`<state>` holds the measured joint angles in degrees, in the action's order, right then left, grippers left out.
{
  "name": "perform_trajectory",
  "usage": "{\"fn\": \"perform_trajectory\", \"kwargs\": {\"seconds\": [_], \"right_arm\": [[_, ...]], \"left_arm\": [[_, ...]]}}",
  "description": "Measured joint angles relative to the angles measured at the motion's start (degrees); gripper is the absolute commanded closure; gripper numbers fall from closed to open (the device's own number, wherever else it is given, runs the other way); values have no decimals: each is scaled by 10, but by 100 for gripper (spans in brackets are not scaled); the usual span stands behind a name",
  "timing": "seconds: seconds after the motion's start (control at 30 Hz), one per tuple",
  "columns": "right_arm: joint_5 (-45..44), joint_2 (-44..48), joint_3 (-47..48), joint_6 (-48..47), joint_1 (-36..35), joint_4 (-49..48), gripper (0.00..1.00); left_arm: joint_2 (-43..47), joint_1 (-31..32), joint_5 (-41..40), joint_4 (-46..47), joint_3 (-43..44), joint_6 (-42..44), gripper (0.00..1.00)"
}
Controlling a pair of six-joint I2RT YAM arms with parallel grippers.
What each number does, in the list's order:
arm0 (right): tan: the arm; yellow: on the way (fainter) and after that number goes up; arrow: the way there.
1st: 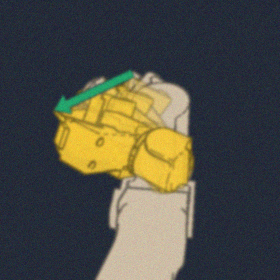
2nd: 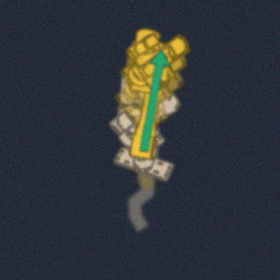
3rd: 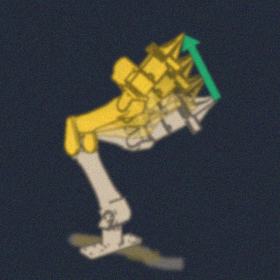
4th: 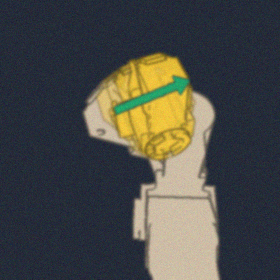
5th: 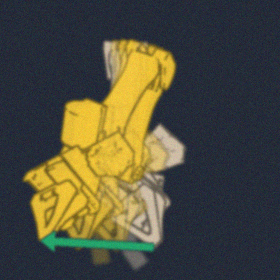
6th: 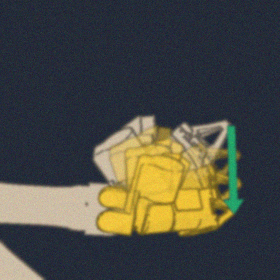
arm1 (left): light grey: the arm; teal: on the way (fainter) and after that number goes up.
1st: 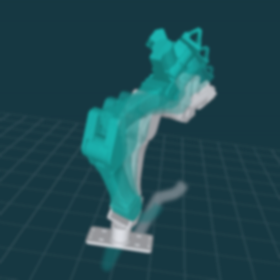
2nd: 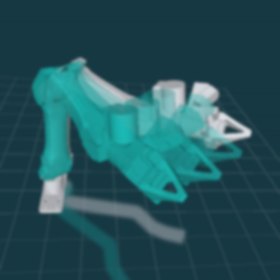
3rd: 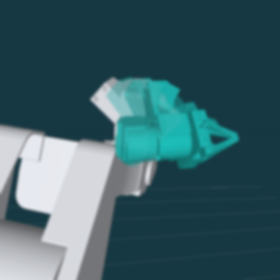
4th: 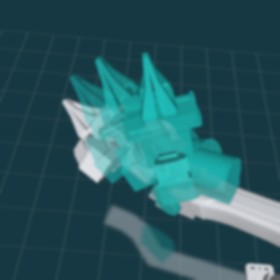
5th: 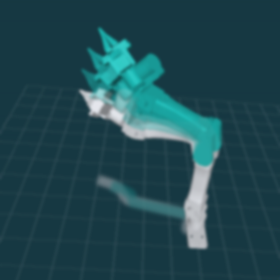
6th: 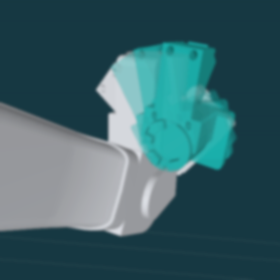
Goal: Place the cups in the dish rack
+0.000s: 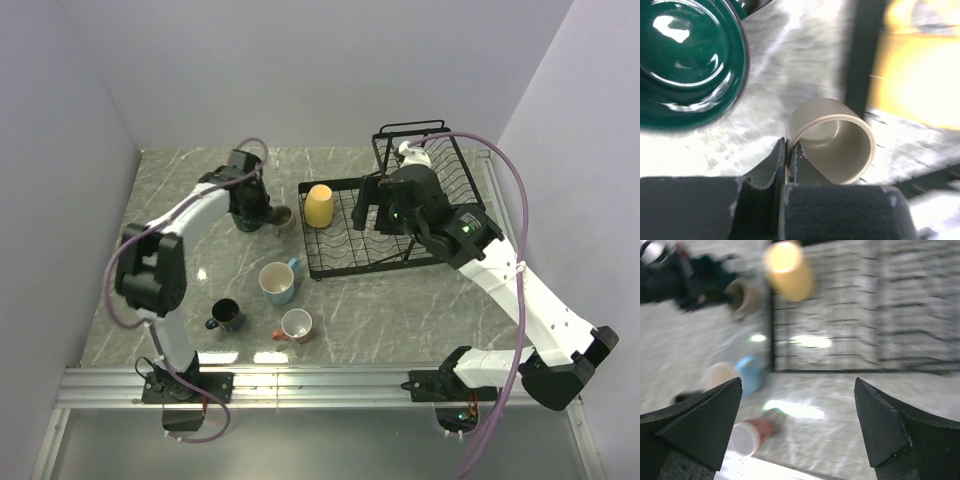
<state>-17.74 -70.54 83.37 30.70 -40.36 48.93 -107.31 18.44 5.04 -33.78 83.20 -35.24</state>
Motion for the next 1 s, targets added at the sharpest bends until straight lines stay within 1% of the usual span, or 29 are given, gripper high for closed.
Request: {"fn": "perform_trajectory", "kwargs": {"seconds": [0.13, 0.23, 0.33, 0.43, 0.5, 0.6, 0.73, 0.9, 1.0], "right_arm": [[109, 3, 26, -5, 0, -46, 0], [191, -4, 54, 2, 0, -83, 0], [253, -9, 66, 17, 0, -132, 0], [301, -8, 63, 44, 0, -189, 0], [336, -8, 62, 70, 5, -225, 0], [403, -8, 61, 114, 19, -286, 0], [482, -8, 38, 177, 27, -388, 0], [523, -5, 5, 210, 28, -432, 0], [530, -3, -9, 219, 28, -438, 0]], "left_arm": [[111, -30, 85, 40, -26, -31, 100], [196, -40, 175, 116, -45, -75, 100], [261, -40, 270, 239, -98, -144, 100], [319, -41, 348, 389, -200, -253, 100], [344, -43, 384, 494, -272, -338, 100], [362, -48, 413, 611, -346, -446, 100], [386, -53, 422, 731, -391, -553, 100], [430, -53, 421, 867, -412, -650, 100], [451, -53, 418, 913, -419, -681, 100]]}}
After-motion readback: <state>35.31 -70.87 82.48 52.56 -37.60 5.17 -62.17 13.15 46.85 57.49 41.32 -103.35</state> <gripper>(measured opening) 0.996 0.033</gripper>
